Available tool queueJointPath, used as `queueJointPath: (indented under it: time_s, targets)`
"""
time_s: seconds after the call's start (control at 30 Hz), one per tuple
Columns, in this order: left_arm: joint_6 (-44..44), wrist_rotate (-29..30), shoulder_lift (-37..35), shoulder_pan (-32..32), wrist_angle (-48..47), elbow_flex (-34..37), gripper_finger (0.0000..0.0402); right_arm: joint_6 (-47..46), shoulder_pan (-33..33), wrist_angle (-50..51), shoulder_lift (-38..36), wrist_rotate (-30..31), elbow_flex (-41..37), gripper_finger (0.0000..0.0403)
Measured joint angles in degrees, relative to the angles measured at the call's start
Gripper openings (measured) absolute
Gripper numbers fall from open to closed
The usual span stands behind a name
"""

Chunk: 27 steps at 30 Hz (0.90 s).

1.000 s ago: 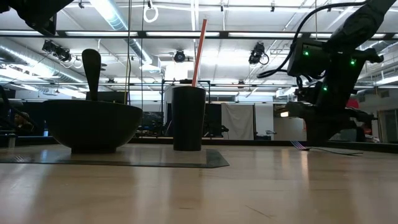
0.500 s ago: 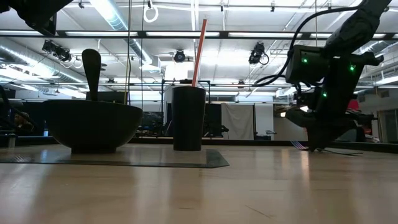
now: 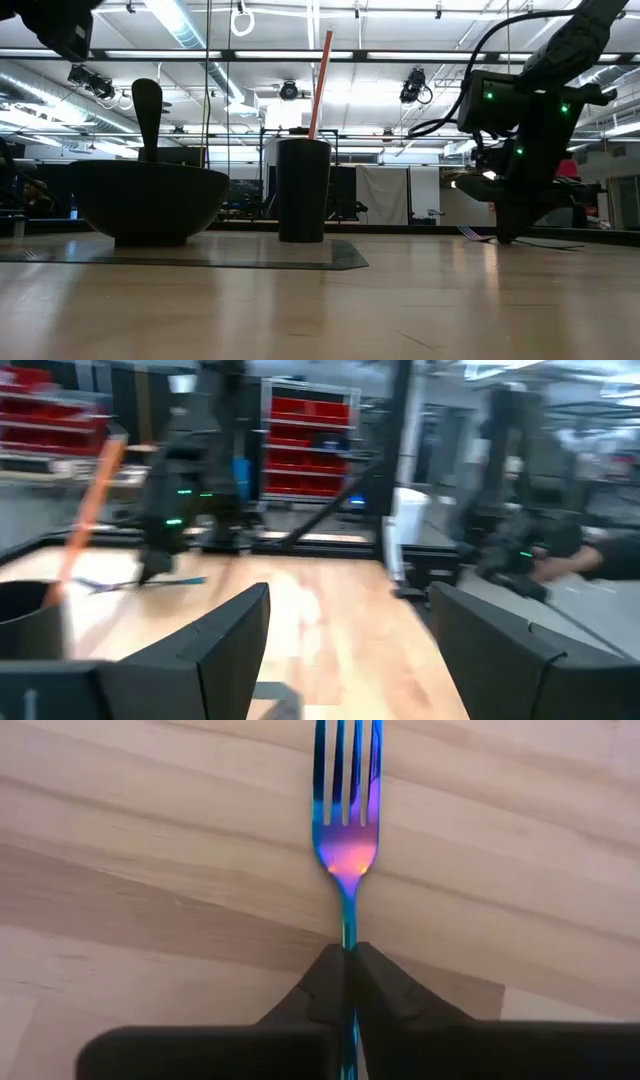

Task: Pick & Place Utensil
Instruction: Put the blue fork into the black bowl

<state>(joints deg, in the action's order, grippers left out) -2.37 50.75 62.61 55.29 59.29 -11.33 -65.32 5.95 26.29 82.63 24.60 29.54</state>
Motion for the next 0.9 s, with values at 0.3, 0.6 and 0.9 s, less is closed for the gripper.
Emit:
queueJointPath:
  time_s: [0.3, 0.6, 0.9]
  targets:
    - [-4.12, -8.39, 0.05, 0.39, -2.79, -1.84, 0.0275, -2.01, -7.97, 10.47, 0.31, -2.15, 8.25, 0.0011]
    - [-4.51, -8.58, 6.14, 2.31, -29.65, -20.22, 0.0275, -12.55, -23.57, 20.25, 0.22, -4.15, 20.67, 0.001]
    - [0.97, -5.45, 21.62, 4.83, -35.91, -34.86, 0.0275, -21.33, -40.96, 9.46, 6.3, -3.5, 32.39, 0.001]
